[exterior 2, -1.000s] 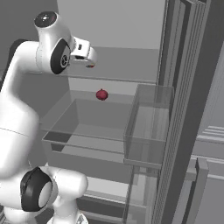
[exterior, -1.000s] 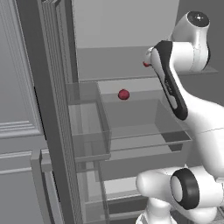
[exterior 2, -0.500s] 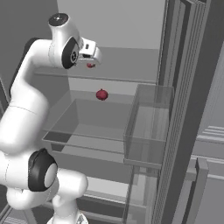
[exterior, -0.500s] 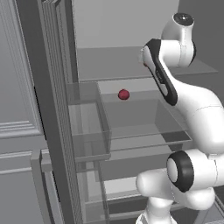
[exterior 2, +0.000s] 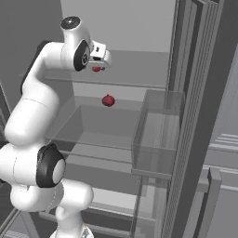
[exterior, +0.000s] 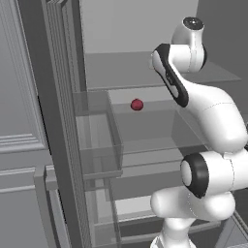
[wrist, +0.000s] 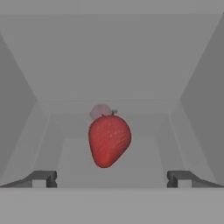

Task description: Take the strawberry from the fridge and place it on top of the pancake, located on the dining counter.

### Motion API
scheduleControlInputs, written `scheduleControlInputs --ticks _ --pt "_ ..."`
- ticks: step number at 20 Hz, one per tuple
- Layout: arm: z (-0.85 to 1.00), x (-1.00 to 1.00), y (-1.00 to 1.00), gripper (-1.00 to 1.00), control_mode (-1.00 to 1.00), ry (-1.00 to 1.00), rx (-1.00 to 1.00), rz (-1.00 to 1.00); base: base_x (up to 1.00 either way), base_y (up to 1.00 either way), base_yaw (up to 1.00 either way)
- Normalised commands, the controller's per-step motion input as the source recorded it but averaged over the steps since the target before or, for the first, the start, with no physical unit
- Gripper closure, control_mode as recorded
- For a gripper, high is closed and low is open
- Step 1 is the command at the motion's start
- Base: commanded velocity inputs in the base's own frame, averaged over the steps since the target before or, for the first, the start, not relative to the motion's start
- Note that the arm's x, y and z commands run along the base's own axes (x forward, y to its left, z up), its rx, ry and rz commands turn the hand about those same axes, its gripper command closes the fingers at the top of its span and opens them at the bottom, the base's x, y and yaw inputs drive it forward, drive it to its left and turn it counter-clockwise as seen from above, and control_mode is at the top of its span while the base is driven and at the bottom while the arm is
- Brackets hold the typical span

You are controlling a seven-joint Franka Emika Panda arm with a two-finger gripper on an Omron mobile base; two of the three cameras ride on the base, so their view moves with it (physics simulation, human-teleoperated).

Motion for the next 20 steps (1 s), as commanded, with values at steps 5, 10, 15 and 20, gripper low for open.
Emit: scheduleControlInputs --ticks 5,10,15,20 --pt "-0.13 0.41 0.0 -1.0 -1.0 0.0 0.0 0.0 0.0 0.0 0.0" --pt "-0.04 0.43 -0.04 -1.0 -1.0 0.0 0.0 0.0 0.0 0.0 0.0" --pt "-0.06 0.08 0.0 -1.0 -1.0 0.0 0.0 0.0 0.0 0.0 0.0" --pt "-0.01 -0.08 0.0 -1.0 -1.0 0.0 0.0 0.0 0.0 0.0 0.0"
